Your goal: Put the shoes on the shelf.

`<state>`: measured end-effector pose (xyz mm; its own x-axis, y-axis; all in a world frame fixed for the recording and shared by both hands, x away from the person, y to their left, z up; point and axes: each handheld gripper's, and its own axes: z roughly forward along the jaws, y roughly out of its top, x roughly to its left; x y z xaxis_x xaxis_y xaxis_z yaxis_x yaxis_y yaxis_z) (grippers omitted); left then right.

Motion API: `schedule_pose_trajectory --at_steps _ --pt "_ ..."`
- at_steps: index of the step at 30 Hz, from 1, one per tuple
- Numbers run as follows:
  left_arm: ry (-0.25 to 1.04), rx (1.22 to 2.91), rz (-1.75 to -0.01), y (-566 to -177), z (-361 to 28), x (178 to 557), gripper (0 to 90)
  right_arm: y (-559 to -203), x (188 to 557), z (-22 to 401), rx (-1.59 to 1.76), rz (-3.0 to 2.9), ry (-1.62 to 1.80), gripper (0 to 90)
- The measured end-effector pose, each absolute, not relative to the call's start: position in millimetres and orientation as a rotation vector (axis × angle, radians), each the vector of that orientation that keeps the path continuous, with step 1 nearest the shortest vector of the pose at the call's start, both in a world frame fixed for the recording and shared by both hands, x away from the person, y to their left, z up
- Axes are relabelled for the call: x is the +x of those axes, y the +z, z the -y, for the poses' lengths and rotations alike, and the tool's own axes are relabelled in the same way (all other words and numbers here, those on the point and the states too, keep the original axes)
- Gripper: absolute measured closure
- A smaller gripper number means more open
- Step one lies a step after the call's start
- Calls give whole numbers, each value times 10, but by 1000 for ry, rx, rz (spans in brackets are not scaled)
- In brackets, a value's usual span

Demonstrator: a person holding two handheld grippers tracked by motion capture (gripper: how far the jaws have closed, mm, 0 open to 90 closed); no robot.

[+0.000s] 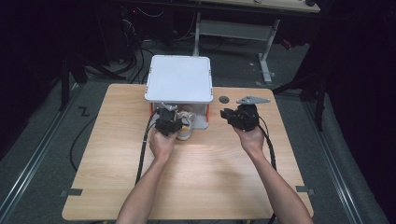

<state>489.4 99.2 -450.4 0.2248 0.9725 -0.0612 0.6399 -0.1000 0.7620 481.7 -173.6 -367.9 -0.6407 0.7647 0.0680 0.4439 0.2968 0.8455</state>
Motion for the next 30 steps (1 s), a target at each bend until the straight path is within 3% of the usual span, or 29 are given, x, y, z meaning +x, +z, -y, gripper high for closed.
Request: schedule_pose_trajectory --at_steps 10,16,23,30 --pt "578 1771 -1468 -4373 -1073 4822 410 -3450 5061 1371 1073 -2198 1259 769" --pt "567 1826 -1442 -4241 -1099 4647 327 -3488 5173 1226 1045 -2191 1218 768" --pt "579 1899 -1410 -4188 -1075 4253 268 -3489 5271 1114 1037 -2190 1180 765" --pt "572 1927 -1486 -4376 -1038 4227 257 -3512 5306 1061 1046 -2177 1191 746"
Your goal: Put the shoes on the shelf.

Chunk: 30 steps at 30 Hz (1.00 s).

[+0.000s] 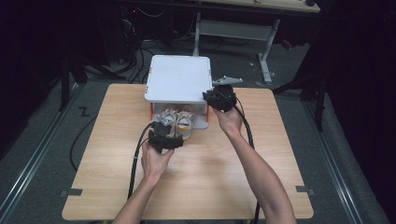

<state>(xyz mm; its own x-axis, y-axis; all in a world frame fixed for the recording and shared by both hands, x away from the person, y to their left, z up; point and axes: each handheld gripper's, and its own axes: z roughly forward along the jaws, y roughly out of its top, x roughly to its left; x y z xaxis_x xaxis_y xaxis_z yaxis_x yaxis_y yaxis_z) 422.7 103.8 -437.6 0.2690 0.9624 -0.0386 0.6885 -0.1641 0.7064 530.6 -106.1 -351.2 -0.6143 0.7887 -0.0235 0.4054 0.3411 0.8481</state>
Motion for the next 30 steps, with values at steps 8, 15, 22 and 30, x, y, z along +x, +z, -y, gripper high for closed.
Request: schedule_pose_trajectory --at_steps 8,15,22,30 --pt "591 1939 -1542 -4538 -942 4365 279 -3512 5296 1073 1033 -2176 1178 745" --pt "598 1917 -1565 -4542 -916 4453 304 -3512 5294 1073 1032 -2179 1179 747" --pt "595 1897 -1573 -4545 -884 4543 310 -3511 5295 1083 1035 -2182 1182 747" --pt "587 1843 -1589 -4558 -880 4635 318 -3510 5298 1089 1033 -2185 1183 748"
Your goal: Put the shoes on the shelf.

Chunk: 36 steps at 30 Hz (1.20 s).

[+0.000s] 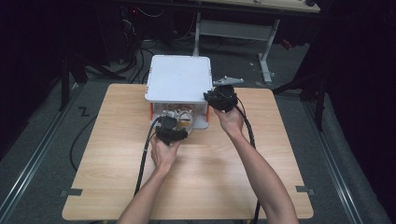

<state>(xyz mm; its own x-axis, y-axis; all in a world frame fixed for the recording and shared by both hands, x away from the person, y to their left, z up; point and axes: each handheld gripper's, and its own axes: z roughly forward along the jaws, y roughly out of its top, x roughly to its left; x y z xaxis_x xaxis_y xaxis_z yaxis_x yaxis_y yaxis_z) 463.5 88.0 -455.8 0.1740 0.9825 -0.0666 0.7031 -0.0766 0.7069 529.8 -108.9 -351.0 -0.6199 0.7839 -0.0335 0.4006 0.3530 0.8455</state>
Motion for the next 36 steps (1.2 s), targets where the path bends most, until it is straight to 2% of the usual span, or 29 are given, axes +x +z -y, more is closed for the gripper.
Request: schedule_pose_trajectory --at_steps 12,16,36 --pt "579 1828 -1611 -4558 -847 4796 338 -3511 5296 1086 1032 -2185 1182 749" --pt "602 1859 -1608 -4541 -812 4879 348 -3510 5297 1087 1027 -2188 1181 749" --pt "663 1790 -1618 -4612 -734 5051 390 -3513 5299 1076 1028 -2185 1183 753"
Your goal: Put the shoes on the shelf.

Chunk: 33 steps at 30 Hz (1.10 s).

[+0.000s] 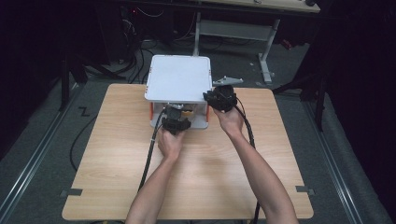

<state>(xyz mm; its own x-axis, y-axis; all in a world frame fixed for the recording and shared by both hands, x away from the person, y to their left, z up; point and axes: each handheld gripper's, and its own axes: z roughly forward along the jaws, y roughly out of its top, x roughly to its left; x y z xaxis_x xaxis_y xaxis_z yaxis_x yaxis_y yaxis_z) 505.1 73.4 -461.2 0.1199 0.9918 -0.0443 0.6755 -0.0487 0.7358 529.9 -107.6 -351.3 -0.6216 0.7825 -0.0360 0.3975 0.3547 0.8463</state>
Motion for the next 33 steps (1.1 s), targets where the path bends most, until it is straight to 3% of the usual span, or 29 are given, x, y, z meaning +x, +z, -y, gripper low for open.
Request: schedule_pose_trajectory --at_steps 17,25,33 --pt "669 1817 -1591 -4581 -758 4989 362 -3508 5294 1082 1038 -2182 1179 746" --pt "650 1816 -1554 -4510 -888 4872 363 -3475 5259 1110 1056 -2175 1171 621" --pt "634 1819 -1465 -4364 -964 4756 354 -3462 5184 1342 1101 -2150 1211 567"
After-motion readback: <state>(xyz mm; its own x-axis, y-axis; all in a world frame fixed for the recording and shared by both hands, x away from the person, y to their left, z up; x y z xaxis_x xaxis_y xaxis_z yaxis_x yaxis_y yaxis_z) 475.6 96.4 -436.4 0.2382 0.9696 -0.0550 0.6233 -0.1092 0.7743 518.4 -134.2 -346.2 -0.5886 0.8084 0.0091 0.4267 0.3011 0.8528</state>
